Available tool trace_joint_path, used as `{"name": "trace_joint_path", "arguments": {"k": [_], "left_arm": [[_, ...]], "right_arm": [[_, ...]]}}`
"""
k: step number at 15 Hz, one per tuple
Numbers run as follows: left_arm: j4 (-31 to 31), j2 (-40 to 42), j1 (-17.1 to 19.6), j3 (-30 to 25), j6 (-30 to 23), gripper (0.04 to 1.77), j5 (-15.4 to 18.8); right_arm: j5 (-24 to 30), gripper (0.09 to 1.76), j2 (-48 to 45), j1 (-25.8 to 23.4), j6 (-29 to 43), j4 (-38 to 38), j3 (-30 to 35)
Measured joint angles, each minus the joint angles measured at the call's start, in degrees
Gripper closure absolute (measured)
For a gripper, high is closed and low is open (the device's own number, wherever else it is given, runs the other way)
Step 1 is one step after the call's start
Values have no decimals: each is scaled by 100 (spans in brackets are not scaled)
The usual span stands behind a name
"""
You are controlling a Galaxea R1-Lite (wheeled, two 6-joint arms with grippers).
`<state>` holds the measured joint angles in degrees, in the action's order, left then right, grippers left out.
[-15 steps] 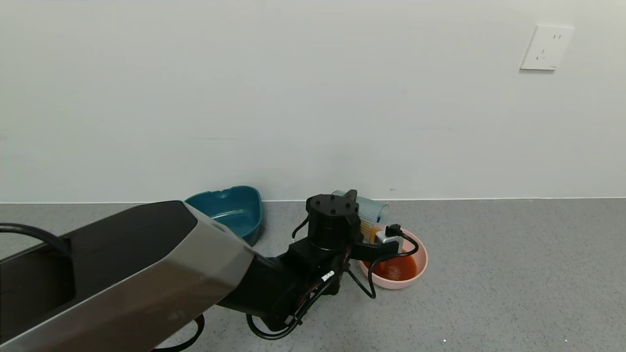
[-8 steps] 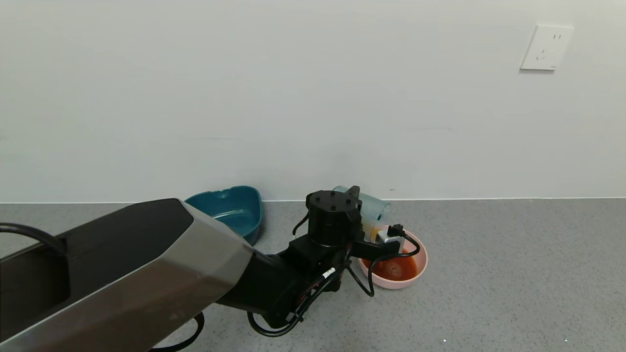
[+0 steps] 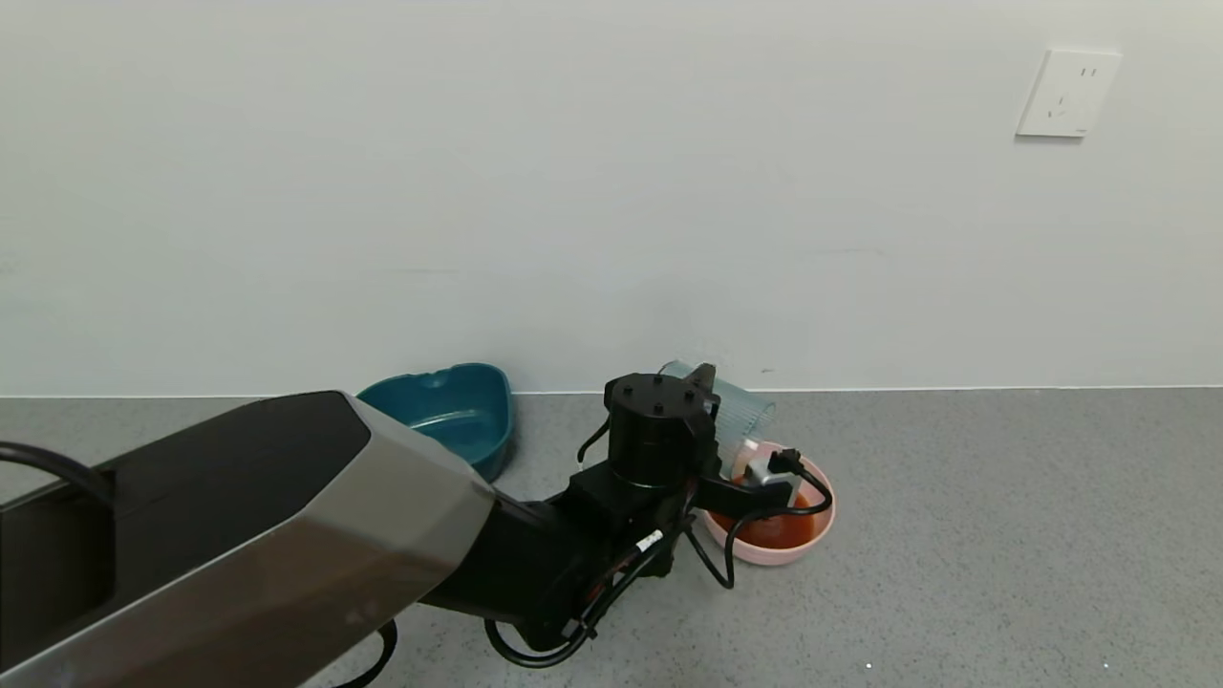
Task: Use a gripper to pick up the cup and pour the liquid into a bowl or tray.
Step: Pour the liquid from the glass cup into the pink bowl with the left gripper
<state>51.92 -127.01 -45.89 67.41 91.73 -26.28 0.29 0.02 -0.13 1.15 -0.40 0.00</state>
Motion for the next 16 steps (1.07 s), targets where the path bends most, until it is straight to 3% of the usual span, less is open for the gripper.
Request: {"name": "trace_joint_path", "arguments": {"k": [6,16], "left_arm": [[486,-30,-63,-28,603,52,-1],[546,-68,-67,-85,636,52,-6]], "right_arm": [[1,14,0,2,4,0,0],[1,14,0,0,1,0,0]]}}
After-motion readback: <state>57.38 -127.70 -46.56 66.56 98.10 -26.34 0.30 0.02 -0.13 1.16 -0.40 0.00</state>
